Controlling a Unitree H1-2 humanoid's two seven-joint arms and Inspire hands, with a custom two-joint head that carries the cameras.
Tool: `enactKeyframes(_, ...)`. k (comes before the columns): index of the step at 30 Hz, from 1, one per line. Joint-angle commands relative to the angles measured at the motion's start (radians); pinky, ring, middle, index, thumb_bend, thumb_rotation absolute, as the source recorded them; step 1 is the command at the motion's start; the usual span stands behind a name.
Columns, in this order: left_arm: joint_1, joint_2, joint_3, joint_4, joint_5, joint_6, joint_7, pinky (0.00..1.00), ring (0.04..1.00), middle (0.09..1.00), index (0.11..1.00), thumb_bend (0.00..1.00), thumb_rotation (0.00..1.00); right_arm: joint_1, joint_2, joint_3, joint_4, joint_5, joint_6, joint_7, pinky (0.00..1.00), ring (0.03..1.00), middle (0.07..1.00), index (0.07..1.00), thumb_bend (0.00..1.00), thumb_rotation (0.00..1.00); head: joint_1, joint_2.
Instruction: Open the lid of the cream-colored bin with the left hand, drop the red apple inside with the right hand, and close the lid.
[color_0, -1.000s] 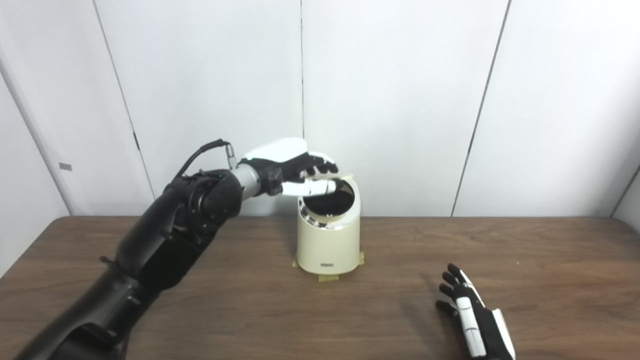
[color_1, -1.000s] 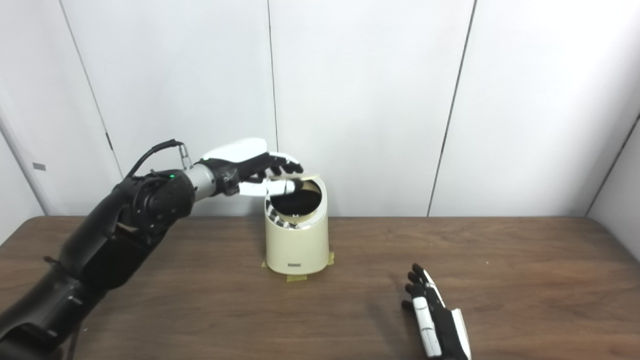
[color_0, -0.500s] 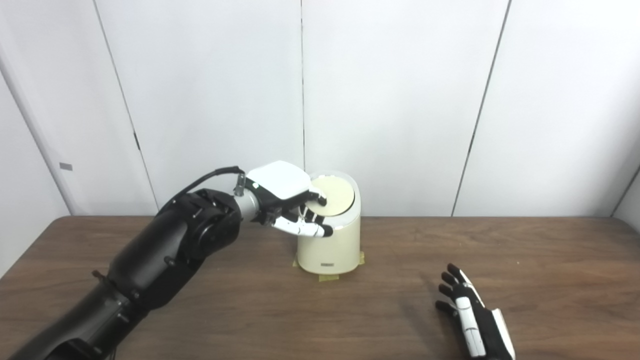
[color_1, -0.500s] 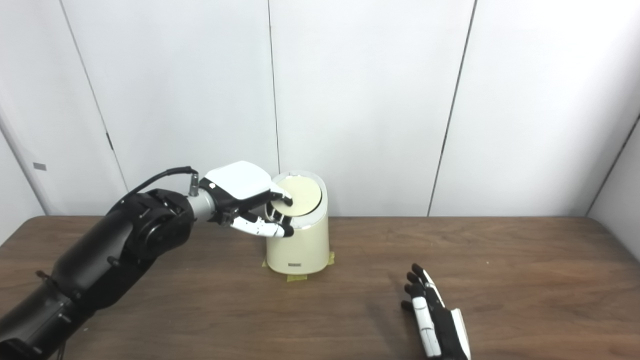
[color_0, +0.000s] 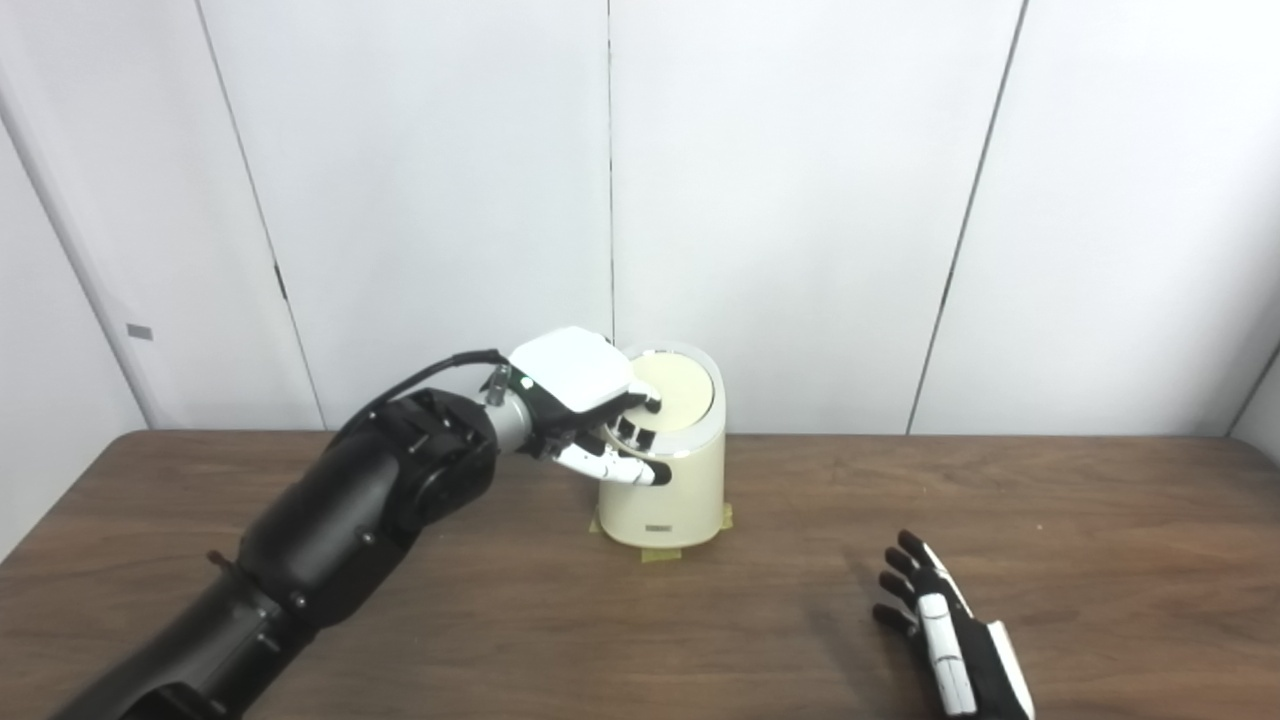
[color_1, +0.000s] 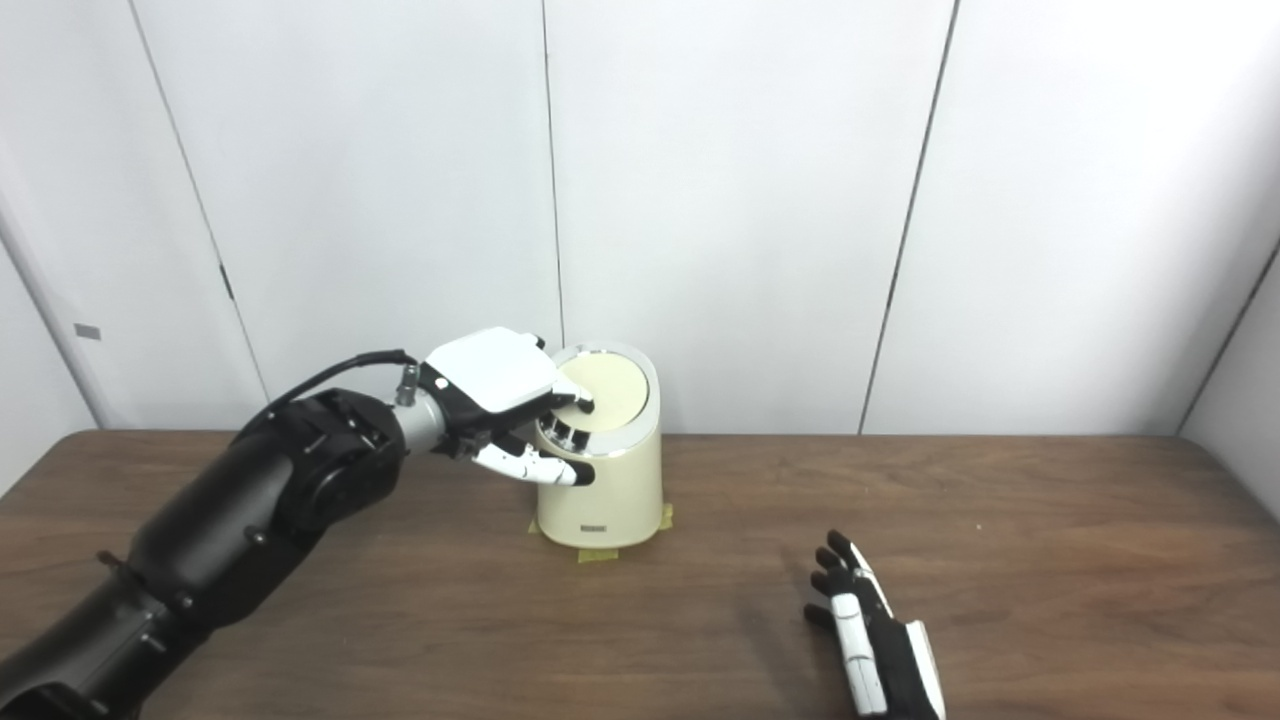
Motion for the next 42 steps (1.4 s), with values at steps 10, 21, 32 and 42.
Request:
enactKeyframes(10, -0.012, 0.010, -0.077, 0.011, 0.141, -0.088, -0.041, 0.98, 0.861, 0.833, 0.826, 0.45, 0.85, -0.011, 0.006, -0.011, -0.038, 0.020, -0.001, 0.003, 0.79, 0.880, 0.899, 0.938, 0.51, 1.00, -0.002, 0.015)
enactKeyframes(21, 0.025, -0.003, 0.027, -0.048, 0.035, -0.051, -0.070, 0.98, 0.857, 0.824, 0.819, 0.50, 0.85, -0.021, 0.006, -0.015, -0.040, 0.036, 0.006, 0.002, 0.80, 0.887, 0.901, 0.938, 0.50, 1.00, -0.008, 0.024)
enactKeyframes(32, 0.213, -0.096, 0.423, -0.197, -0.318, 0.069, 0.169, 0.68, 0.797, 0.804, 0.771, 0.48, 0.50, -0.017, -0.001, -0.004, -0.049, 0.008, 0.031, 0.005, 0.76, 0.866, 0.887, 0.924, 0.49, 1.00, -0.011, 0.019)
enactKeyframes(42, 0.431, -0.208, 0.633, -0.371, -0.589, 0.216, 0.287, 0.83, 0.878, 0.907, 0.964, 0.38, 0.58, -0.022, -0.008, -0.023, -0.060, 0.056, 0.025, 0.023, 0.79, 0.886, 0.899, 0.923, 0.48, 0.97, -0.014, 0.023)
